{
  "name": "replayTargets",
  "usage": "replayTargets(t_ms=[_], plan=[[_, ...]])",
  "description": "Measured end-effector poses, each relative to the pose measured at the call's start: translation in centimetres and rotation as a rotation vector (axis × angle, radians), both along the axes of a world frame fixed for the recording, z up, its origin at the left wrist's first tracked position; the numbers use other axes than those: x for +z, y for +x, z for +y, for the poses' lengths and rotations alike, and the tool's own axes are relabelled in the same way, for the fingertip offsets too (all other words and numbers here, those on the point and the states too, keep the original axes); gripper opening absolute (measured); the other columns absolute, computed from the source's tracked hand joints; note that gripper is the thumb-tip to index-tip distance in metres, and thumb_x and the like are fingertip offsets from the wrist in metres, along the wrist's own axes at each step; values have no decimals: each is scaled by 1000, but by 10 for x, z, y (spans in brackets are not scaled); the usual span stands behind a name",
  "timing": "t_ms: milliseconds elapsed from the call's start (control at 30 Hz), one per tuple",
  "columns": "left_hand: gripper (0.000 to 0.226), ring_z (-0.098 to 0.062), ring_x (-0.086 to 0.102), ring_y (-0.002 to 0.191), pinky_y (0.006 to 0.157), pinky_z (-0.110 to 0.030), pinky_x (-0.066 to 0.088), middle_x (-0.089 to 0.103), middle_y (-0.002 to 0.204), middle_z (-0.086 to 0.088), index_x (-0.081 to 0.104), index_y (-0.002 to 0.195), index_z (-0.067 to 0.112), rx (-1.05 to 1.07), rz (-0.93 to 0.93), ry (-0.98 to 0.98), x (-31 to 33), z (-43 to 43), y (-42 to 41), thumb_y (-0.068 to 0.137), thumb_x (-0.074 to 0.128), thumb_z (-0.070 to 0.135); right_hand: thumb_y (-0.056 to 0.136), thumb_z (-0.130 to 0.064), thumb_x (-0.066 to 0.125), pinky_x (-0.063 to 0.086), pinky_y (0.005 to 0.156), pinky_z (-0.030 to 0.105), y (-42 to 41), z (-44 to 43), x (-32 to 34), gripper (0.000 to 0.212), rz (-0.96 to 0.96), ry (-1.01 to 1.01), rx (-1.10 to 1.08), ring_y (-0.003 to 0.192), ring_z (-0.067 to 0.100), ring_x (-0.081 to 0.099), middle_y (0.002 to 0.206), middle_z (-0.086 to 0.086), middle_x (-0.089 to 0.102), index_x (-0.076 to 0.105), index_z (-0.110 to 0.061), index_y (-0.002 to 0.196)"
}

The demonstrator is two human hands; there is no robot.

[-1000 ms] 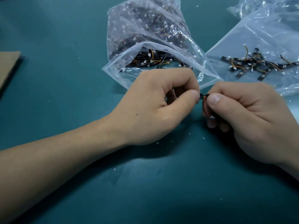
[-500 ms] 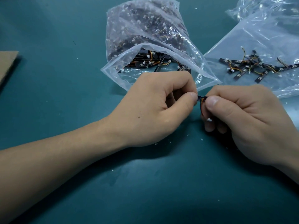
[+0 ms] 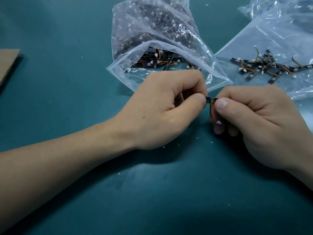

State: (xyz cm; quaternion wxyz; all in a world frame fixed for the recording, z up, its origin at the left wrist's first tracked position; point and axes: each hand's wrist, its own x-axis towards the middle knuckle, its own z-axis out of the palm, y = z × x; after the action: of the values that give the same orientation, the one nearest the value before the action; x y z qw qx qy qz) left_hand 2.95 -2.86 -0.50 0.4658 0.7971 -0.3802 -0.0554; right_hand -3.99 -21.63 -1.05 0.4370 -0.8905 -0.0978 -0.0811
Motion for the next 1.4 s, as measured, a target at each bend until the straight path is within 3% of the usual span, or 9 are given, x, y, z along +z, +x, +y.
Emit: replayTargets(t_ms=[1400], plan=[[15, -22, 59, 64, 65, -38, 47, 63, 68, -1, 64, 79, 11, 8, 4, -14, 0, 0, 0, 93, 58, 12, 100, -34, 45, 38, 57, 11, 1, -1, 0, 33, -5, -20, 22, 60, 7, 61, 65, -10, 67, 64, -25, 74]])
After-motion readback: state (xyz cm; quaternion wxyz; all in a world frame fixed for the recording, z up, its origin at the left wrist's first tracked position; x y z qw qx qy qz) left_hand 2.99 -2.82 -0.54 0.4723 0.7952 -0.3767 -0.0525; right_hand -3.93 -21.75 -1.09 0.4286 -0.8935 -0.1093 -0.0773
